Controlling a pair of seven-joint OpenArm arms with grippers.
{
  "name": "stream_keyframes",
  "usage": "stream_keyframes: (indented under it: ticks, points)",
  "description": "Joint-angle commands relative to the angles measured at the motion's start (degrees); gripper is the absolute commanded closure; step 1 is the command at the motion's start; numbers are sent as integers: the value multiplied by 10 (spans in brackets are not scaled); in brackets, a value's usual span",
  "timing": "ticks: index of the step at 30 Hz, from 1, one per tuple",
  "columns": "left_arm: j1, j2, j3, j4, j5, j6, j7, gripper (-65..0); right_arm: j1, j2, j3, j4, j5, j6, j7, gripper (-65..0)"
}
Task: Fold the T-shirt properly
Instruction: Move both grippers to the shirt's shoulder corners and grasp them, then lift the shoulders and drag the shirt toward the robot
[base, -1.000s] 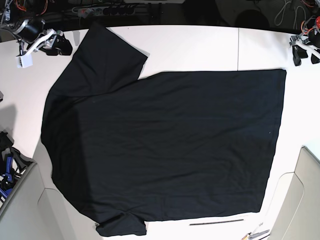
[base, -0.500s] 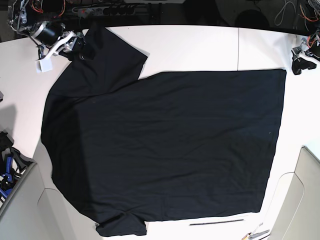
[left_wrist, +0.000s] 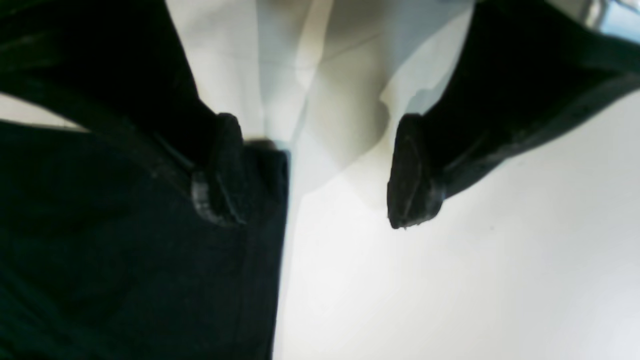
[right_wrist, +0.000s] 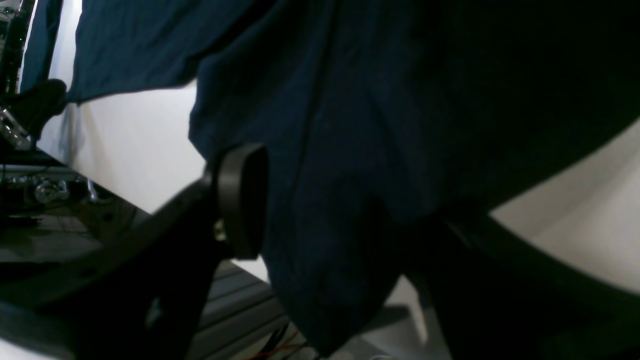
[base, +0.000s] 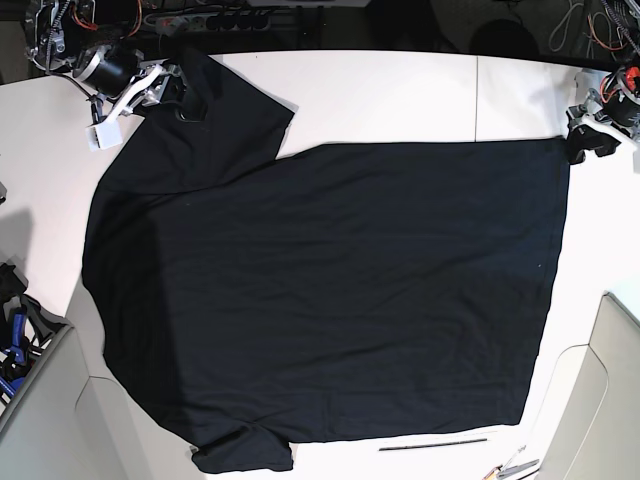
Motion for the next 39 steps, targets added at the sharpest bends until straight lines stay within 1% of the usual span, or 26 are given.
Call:
stream_keyframes:
  ticks: [1, 2, 5, 11, 14, 15, 16, 17, 18, 19, 20, 21, 22, 26, 29, 32, 34, 36, 39]
  points:
    - [1, -9, 4, 3, -2, 2, 27, -462, -2, 4, 0, 4, -10, -3, -10, -350]
    - [1, -9, 7, 3, -12, -2, 39, -462, -2, 4, 0, 4, -11, -3, -10, -350]
    - [1, -6, 16, 3, -40, -40, 66, -462, -2, 4, 0, 4, -10, -3, -10, -350]
    - [0, -3, 21, 3, -44, -43, 64, -461, -2, -4, 0, 4, 4, 0, -10, -349]
    - [0, -3, 21, 3, -37, -43, 64, -452, -2, -14, 0, 4, 4, 9, -10, -348]
    - [0, -3, 21, 3, -37, -47, 64, -420, -2, -17, 0, 4, 4, 10, -10, -333]
    - [0, -3, 21, 3, -37, -58, 64, -364, -2, -21, 0, 4, 4, 10, -10, -306]
    - [0, -3, 21, 3, -38, -71, 62, -287, -2, -25, 0, 4, 3, 10, -10, -262]
    - [0, -3, 21, 3, -38, -83, 59, -197, -2, -28, 0, 4, 0, 10, -10, -199]
    - [0, -3, 21, 3, -38, -95, 55, -120, -2, -32, 0, 4, -5, 10, -10, -124]
    - [0, -3, 21, 3, -38, -102, 49, -63, -2, -35, 0, 4, -12, 10, -10, -46]
    - [0, -3, 21, 4, -38, -102, 49, -19, 2, -37, 0, 4, -15, 10, -10, 0]
    - [-1, -5, 21, 4, -38, -102, 50, 0, 6, -39, 0, 4, -16, 10, -13, 0]
    - [-1, -11, 19, 6, -38, -102, 49, 0, 21, -39, 2, 9, -15, 10, -18, 0]
    - [-1, -17, 12, 15, -46, -102, 50, 0, 25, -42, 17, 25, -15, 10, -30, 0]
    - [0, -22, -8, 35, -48, -102, 55, 0, 22, -43, 33, 51, -8, 10, -54, 0]
    - [1, -22, -24, 54, -42, -102, 63, 0, 16, -43, 42, 68, 11, 10, -71, 0]
    - [4, -22, -36, 72, -42, -102, 75, 0, 3, -43, 49, 85, 26, 14, -77, 0]
    - [18, -22, -45, 98, -42, -102, 82, 0, -26, -43, 53, 116, 26, 14, -77, 0]
